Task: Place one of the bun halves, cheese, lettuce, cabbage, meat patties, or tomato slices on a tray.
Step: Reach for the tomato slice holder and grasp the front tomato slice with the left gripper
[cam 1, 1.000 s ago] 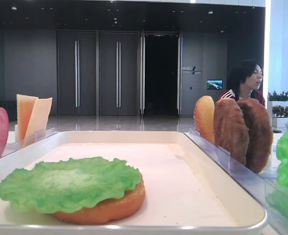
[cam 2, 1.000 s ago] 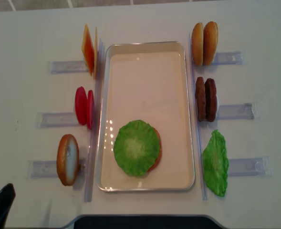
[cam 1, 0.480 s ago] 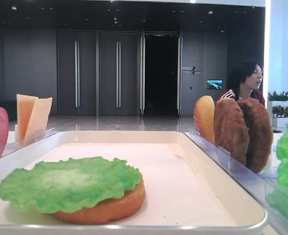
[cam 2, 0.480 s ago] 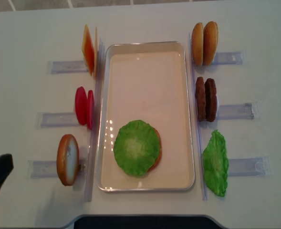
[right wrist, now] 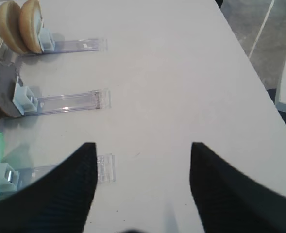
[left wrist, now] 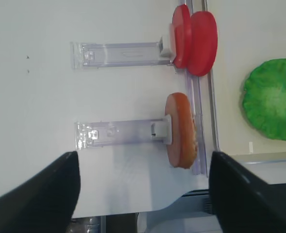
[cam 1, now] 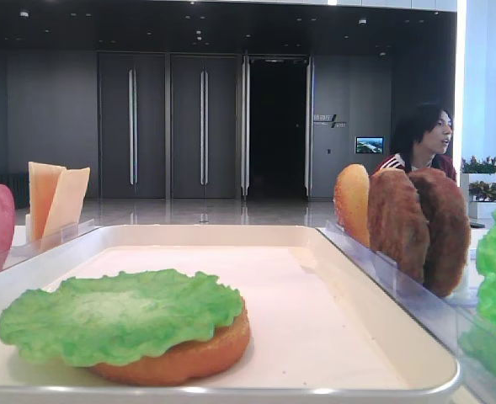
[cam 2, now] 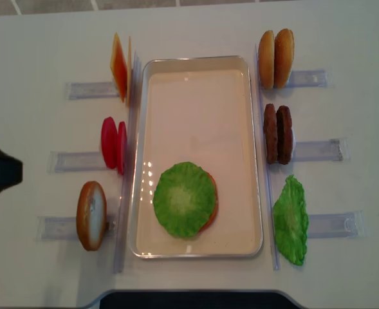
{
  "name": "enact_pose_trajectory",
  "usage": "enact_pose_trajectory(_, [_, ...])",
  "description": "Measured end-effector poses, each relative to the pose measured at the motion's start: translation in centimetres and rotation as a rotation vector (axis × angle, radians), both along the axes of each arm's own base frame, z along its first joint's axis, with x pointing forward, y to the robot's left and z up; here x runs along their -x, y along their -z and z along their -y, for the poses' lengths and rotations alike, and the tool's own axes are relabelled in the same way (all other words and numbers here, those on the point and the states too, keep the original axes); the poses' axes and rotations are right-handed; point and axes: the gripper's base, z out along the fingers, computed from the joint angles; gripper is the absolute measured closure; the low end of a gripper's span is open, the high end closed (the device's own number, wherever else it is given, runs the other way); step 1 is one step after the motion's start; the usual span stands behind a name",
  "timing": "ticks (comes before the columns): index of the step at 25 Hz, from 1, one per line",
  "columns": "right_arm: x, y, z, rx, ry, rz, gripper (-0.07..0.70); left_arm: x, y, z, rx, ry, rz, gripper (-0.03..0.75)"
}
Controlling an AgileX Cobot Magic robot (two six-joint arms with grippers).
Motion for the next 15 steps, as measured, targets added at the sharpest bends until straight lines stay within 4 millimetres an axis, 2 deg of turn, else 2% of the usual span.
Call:
enact_pose_trajectory(4, [0.0, 0.0, 0.0, 0.000, 0.000, 0.000, 0.201, -3.2, -0.5, -0.1, -0.001, 0.000, -0.051, 0.083])
enact_pose_trajectory(8, [0.0, 0.0, 0.0, 0.000, 0.000, 0.000, 0.201, -6.6, 0.1, -0.5, -0.035, -0.004, -0.121, 0.083])
enact_pose_trajectory(11, [0.0, 0.0, 0.0, 0.000, 0.000, 0.000, 0.201, -8.7, 1.1, -0.9, -0.076, -0.006, -0.185, 0.083])
enact_pose_trajectory(15, [0.0, 0.0, 0.0, 0.000, 0.000, 0.000, 0.201, -10.7, 2.5, -1.2, -0.106, -0.005, -0.252, 0.083])
